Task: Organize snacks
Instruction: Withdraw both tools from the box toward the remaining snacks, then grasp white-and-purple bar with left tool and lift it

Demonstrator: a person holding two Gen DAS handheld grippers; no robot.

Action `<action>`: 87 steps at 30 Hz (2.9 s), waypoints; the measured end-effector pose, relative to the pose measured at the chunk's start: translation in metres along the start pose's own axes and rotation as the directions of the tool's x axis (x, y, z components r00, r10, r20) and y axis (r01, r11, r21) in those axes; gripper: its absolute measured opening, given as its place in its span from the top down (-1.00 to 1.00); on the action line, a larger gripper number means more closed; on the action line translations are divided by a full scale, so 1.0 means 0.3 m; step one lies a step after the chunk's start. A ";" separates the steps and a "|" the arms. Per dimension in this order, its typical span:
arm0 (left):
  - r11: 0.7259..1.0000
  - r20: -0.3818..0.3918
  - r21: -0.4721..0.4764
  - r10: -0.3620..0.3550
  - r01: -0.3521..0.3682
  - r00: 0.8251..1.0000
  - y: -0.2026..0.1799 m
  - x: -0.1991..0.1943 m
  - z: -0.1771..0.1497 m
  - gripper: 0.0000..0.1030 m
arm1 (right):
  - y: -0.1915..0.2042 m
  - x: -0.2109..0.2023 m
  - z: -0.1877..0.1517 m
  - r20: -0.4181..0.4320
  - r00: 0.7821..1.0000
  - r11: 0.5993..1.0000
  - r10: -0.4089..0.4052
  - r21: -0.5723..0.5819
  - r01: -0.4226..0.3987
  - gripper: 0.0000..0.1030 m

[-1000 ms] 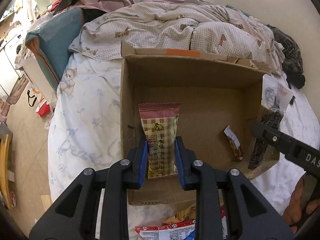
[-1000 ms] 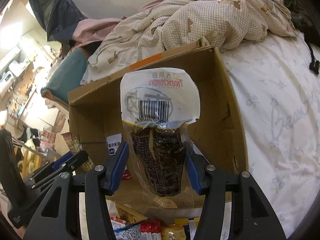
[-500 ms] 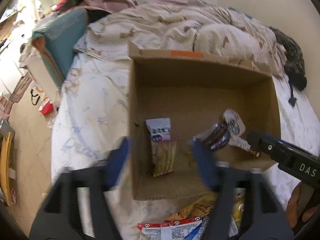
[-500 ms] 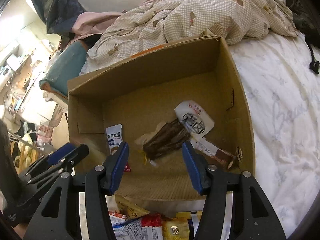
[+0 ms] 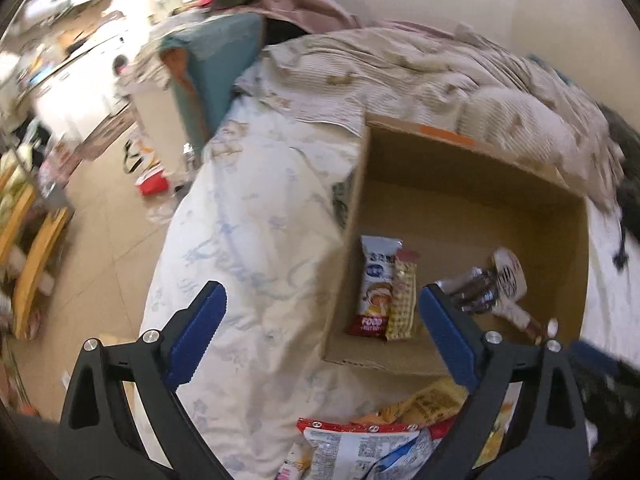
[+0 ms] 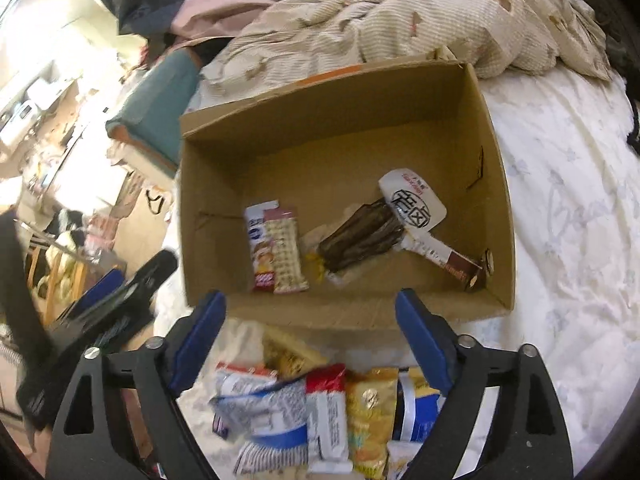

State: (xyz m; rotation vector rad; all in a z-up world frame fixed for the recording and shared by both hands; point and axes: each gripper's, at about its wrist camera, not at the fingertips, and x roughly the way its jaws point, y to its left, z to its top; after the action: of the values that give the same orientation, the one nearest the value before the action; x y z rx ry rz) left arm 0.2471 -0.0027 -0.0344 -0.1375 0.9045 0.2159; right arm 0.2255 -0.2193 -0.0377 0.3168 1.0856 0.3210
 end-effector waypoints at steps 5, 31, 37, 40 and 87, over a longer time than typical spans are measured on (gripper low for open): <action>0.998 -0.014 -0.066 0.002 -0.003 1.000 0.004 -0.001 0.015 -0.88 | -0.004 -0.057 0.003 -0.010 1.000 1.000 0.016 -0.018 -0.016 -0.83; 0.999 -0.022 -0.039 0.021 -0.022 1.000 -0.068 -0.052 -0.025 -0.99 | -0.062 -0.109 0.024 -0.014 0.998 0.997 0.063 0.049 -0.063 -0.83; 0.999 -0.034 -0.037 0.016 -0.018 0.999 -0.062 -0.043 -0.051 -0.99 | -0.054 -0.088 0.019 -0.042 0.997 0.997 0.068 0.035 -0.067 -0.83; 0.999 -0.034 -0.044 0.023 -0.024 0.999 -0.054 -0.047 -0.049 -0.99 | -0.054 -0.085 0.019 -0.048 0.996 0.996 0.078 0.047 -0.076 -0.83; 0.981 -0.305 0.195 0.054 0.007 0.951 0.108 -0.060 -0.329 -0.99 | -0.161 -0.189 -0.315 -0.083 0.996 0.989 -0.013 0.147 0.025 -0.83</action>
State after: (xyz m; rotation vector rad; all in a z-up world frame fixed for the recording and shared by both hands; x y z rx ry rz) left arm 0.1532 0.0057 -0.0815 0.0223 1.2352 0.1283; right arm 0.1211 -0.2775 -0.0521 0.4281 1.1949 0.2383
